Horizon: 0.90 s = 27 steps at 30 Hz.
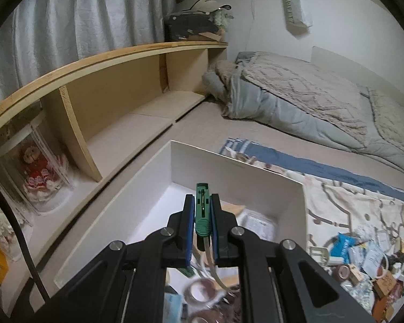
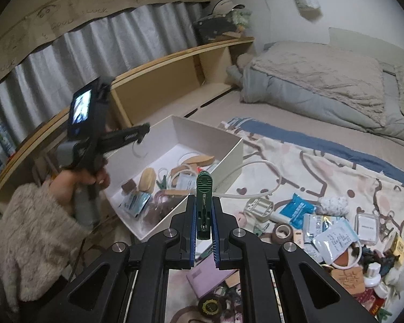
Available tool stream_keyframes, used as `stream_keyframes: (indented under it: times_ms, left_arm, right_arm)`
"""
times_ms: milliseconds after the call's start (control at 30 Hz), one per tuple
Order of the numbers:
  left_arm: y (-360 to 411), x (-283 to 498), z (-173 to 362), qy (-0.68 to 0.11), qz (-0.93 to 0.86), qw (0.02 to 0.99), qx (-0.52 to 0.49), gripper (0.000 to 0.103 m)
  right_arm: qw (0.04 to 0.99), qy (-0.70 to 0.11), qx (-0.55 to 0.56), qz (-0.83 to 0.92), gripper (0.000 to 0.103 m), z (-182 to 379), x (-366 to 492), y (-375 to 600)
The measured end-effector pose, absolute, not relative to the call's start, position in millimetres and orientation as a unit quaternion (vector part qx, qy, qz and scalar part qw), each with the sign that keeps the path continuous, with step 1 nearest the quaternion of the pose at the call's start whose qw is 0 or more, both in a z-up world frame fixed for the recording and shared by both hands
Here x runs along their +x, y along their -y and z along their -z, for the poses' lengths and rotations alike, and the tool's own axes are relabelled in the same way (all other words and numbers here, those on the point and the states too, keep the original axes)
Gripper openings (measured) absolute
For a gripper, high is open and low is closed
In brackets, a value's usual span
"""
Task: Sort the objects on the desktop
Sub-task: 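Lower the left tool into the white box and open it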
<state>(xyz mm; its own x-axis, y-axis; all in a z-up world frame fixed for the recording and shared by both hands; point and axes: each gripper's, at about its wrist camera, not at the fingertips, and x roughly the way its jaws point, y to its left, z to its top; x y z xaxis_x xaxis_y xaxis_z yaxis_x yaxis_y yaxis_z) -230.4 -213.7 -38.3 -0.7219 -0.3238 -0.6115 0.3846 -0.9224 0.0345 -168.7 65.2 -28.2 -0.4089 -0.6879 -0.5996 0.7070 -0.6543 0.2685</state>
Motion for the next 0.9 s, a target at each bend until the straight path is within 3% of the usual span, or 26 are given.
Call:
stream_keyframes:
  times_ms: [767, 800, 867, 900]
  left_arm:
    - [258.0, -271.8, 75.2, -0.077, 0.903, 0.232, 0.353, 0.012]
    - [259.8, -272.2, 76.1, -0.079, 0.9, 0.24, 0.356, 0.015]
    - [262.0, -271.8, 77.3, -0.084, 0.898, 0.243, 0.358, 0.049]
    - [262.1, -270.1, 77.0, -0.087, 0.899, 0.241, 0.355, 0.055]
  right_arm:
    - [0.454, -0.067, 0.36, 0.812, 0.01, 46.3, -145.3, -22.0]
    - [0.456, -0.069, 0.359, 0.811, 0.01, 46.6, -144.1, -20.7]
    - [0.458, -0.07, 0.359, 0.81, 0.01, 47.3, -143.2, -18.9]
    - [0.458, -0.071, 0.358, 0.81, 0.01, 47.6, -142.6, -18.1]
